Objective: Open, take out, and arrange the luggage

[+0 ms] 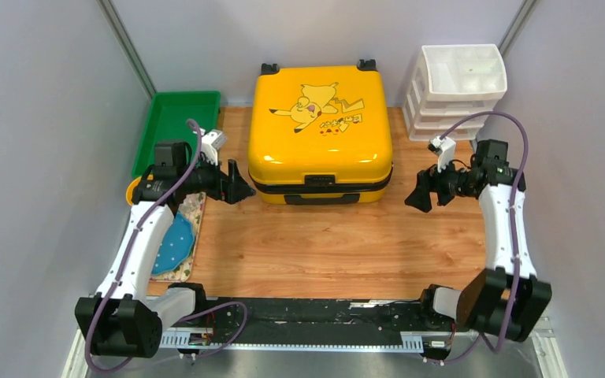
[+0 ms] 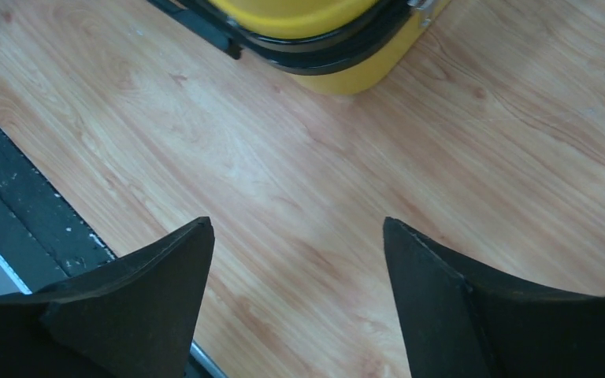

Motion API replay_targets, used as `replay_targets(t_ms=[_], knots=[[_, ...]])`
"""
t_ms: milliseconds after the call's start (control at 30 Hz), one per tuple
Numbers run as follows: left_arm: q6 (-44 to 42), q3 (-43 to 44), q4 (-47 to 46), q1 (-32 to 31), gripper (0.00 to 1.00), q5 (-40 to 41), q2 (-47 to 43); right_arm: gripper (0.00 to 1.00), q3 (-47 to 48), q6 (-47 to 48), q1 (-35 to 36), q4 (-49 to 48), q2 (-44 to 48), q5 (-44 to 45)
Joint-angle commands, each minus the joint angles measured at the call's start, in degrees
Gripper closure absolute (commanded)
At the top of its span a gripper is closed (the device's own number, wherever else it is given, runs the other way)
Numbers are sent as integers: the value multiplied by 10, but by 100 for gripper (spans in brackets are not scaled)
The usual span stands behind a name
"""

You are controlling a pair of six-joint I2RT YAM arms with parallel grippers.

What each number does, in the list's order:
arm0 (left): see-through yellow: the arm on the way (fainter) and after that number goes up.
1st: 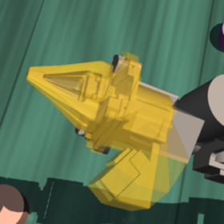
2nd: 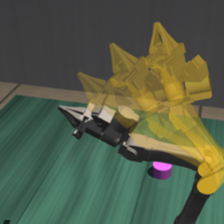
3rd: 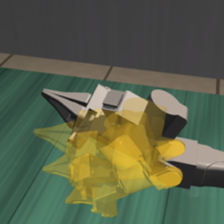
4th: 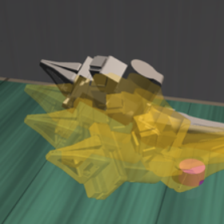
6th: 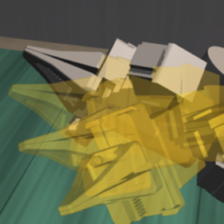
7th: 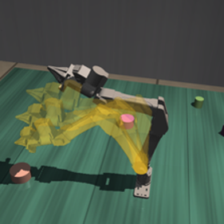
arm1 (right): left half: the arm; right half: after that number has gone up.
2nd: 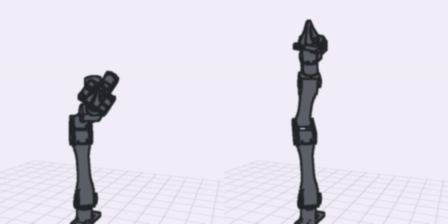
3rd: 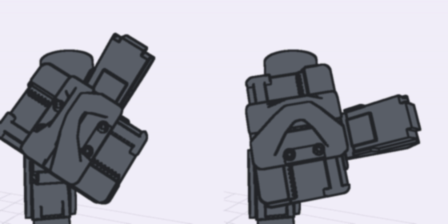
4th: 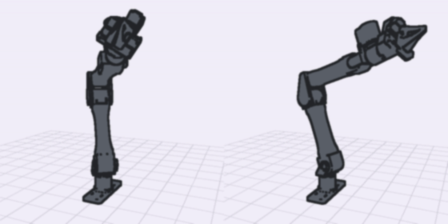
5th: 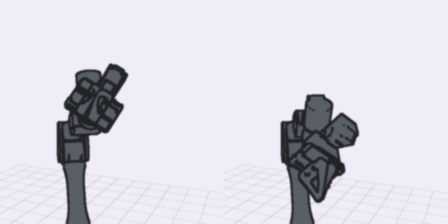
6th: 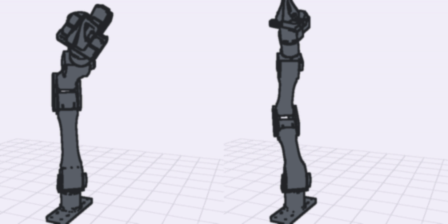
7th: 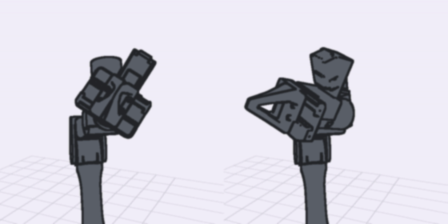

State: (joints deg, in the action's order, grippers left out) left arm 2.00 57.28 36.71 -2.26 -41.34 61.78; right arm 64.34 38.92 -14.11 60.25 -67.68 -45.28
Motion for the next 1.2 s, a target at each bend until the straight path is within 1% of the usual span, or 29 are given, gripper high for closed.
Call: replay_targets(t_ms=[0,33,67,100,167,233,267,300,400,467,633,700,967,1167], knots=[[-11,-24,-94,2,1,-157,-3,21,41,125,-39,-12,-82,-66],[-5,-37,-115,2,1,-166,-10,24,47,144,-49,-12,-103,-110],[-1,-51,-164,2,1,-170,-28,27,47,183,-61,-22,-114,-131],[3,-76,-183,2,1,-173,-37,33,49,183,-63,-35,-124,-145],[2,-88,-211,2,1,-174,-49,35,61,186,-63,-62,-156,-171],[-14,-88,-207,2,1,-182,-47,41,69,197,-61,-72,-191,-201],[-18,-87,-201,2,2,-188,-44,44,76,231,-58,-72,-204,-211],[-19,-87,-201,2,2,-192,-42,46,80,237,-57,-75,-213,-215],[-19,-94,-205,2,2,-199,-40,47,100,271,-49,-81,-257,-233],[-35,-96,-210,2,2,-204,-39,48,106,289,-40,-81,-269,-237],[-41,-101,-217,2,2,-210,-29,50,120,367,-22,-81,-307,-210],[-45,-103,-221,2,2,-217,-27,52,127,381,-16,-80,-320,-209],[-60,-117,-228,2,3,-215,-32,51,163,480,22,-43,-359,-183],[-74,-117,-213,2,3,-210,-32,49,179,515,50,-34,-373,-174]])
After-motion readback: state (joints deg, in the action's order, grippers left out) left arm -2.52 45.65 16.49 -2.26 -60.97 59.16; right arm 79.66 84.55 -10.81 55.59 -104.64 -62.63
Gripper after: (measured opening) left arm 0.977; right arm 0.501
